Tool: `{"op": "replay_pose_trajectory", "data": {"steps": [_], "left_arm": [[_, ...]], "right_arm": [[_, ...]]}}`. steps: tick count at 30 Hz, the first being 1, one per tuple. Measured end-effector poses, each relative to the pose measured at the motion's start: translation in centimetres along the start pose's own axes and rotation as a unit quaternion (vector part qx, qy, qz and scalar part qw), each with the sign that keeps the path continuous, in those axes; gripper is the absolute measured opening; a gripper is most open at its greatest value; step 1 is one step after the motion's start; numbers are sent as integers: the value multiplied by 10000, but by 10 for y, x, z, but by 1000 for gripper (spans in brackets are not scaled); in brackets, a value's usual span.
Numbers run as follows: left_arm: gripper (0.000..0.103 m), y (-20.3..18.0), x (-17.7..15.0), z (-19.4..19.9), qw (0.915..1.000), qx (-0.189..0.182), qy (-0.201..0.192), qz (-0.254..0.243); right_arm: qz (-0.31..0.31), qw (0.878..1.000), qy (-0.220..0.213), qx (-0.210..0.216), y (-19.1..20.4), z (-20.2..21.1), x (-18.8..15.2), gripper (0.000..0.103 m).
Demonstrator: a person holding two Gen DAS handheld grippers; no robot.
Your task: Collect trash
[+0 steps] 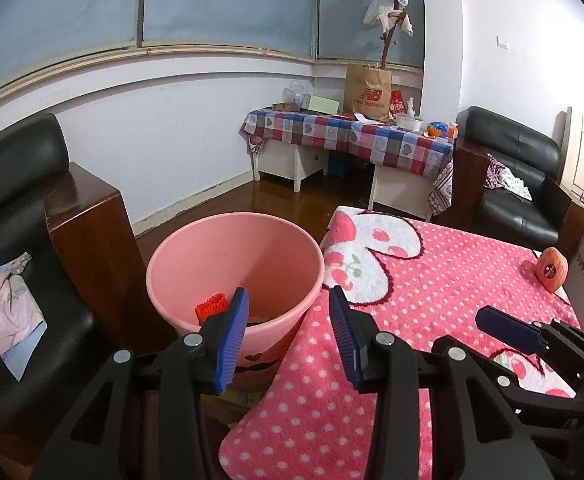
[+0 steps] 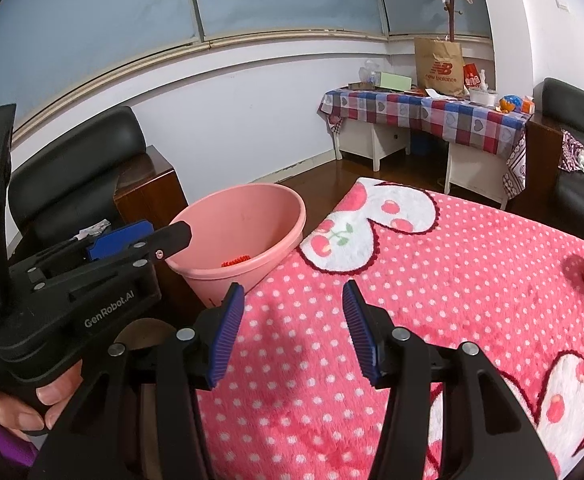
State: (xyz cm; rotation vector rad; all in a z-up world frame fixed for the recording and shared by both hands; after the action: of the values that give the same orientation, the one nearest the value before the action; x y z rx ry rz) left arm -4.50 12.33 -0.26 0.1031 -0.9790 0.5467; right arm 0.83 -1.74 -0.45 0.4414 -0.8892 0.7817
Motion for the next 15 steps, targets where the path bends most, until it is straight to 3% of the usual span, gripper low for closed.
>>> {"op": "replay_pose_trajectory", "data": {"steps": [15], "left_arm": [[41,1,-3,-5,10000,10,57,-27]], "right_arm": [[-41,10000,18,11,-3,-2,-3,52]]}}
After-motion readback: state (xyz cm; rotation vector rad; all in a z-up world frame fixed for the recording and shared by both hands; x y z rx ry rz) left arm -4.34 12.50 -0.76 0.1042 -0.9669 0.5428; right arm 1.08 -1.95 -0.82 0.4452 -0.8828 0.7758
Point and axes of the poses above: each gripper's, at about its wrist camera, not at the fingertips, and z roughly against the way its jaws point, y to its left, x to its top, the point moved 9 cm from there along -z, roughly the way its jaws point, and after that the axes turned 10 degrees about z, right-handed, at the moved point
